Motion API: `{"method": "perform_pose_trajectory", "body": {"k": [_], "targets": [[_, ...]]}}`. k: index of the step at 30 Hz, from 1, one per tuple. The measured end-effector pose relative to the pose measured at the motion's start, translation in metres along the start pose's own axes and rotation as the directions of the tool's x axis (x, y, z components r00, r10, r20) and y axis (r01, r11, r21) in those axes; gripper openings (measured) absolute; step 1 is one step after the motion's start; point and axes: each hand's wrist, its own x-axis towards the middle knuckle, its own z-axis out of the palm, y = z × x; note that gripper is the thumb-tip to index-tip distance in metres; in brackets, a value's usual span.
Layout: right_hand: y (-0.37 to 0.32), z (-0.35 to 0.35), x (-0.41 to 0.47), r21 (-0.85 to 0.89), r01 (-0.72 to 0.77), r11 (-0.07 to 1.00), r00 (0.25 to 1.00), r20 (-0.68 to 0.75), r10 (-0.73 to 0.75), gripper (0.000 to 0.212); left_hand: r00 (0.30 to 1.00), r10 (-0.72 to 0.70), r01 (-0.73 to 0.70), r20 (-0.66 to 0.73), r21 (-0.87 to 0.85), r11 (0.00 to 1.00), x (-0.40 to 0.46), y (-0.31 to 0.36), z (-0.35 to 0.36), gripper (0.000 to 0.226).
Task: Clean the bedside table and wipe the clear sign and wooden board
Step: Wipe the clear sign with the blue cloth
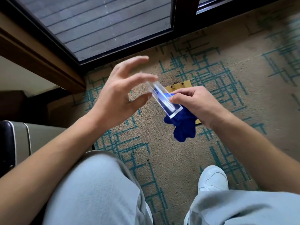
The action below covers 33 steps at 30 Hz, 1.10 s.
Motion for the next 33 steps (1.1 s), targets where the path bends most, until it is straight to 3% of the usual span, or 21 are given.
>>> {"method": "perform_pose_trajectory", "body": {"k": [1,3,5,7,8,12,16,18,20,22,25,29,33], "targets": [[-0.002,0.0,-0.001,0.016,0.018,1.0,0.999,-0.026,-0.018,0.012,0.996,-0.066,0.065,-0.055,-0.019,0.998,0.0,0.002,0.0,0.039],[-0.001,-0.002,0.003,-0.003,0.074,0.997,0.993,-0.095,-0.074,0.013,0.932,-0.34,0.313,-0.123,-0.196,0.929,0.001,0.007,0.0,0.031],[-0.001,0.0,0.006,-0.118,0.13,0.984,0.976,-0.161,-0.148,0.019,0.805,-0.584,0.561,0.103,-0.451,0.694,0.006,0.014,0.001,0.032],[0.0,0.006,0.006,-0.205,0.179,0.962,0.963,-0.162,-0.213,0.029,0.714,-0.609,0.685,0.345,-0.526,0.504,0.009,0.019,0.005,0.038],[0.0,0.01,0.006,-0.243,0.193,0.951,0.961,-0.15,-0.233,0.032,0.723,-0.582,0.68,0.372,-0.536,0.501,0.011,0.022,0.007,0.034],[0.003,0.015,0.003,-0.288,0.216,0.933,0.96,-0.113,-0.257,0.032,0.817,-0.518,0.566,0.254,-0.526,0.635,0.012,0.024,0.011,0.017],[-0.015,0.0,0.01,-0.104,0.285,0.953,0.926,-0.226,-0.301,0.027,0.836,-0.499,0.547,0.228,-0.407,0.731,0.009,0.015,0.015,0.014],[-0.029,0.0,0.018,-0.274,0.36,0.892,0.879,-0.222,-0.423,0.03,0.841,-0.499,0.541,0.211,-0.315,0.78,0.01,0.015,0.019,0.012],[-0.038,0.01,0.027,-0.532,0.414,0.739,0.82,-0.136,-0.557,0.032,0.861,-0.483,0.508,0.157,-0.255,0.823,0.013,0.017,0.024,0.014],[-0.039,0.021,0.036,-0.669,0.418,0.615,0.765,-0.106,-0.635,0.032,0.866,-0.492,0.494,0.088,-0.296,0.817,0.016,0.019,0.027,0.02],[-0.035,0.028,0.037,-0.694,0.422,0.583,0.736,-0.113,-0.667,0.031,0.846,-0.534,0.497,0.004,-0.371,0.785,0.017,0.019,0.028,0.02],[-0.017,0.033,0.024,-0.7,0.428,0.572,0.779,-0.035,-0.626,0.031,0.825,-0.559,0.489,-0.084,-0.39,0.78,0.016,0.011,0.026,0.015],[-0.001,0.033,0.011,-0.703,0.411,0.58,0.822,0.009,-0.57,0.036,0.816,-0.574,0.509,-0.066,-0.387,0.769,0.013,0.009,0.027,0.012]]}}
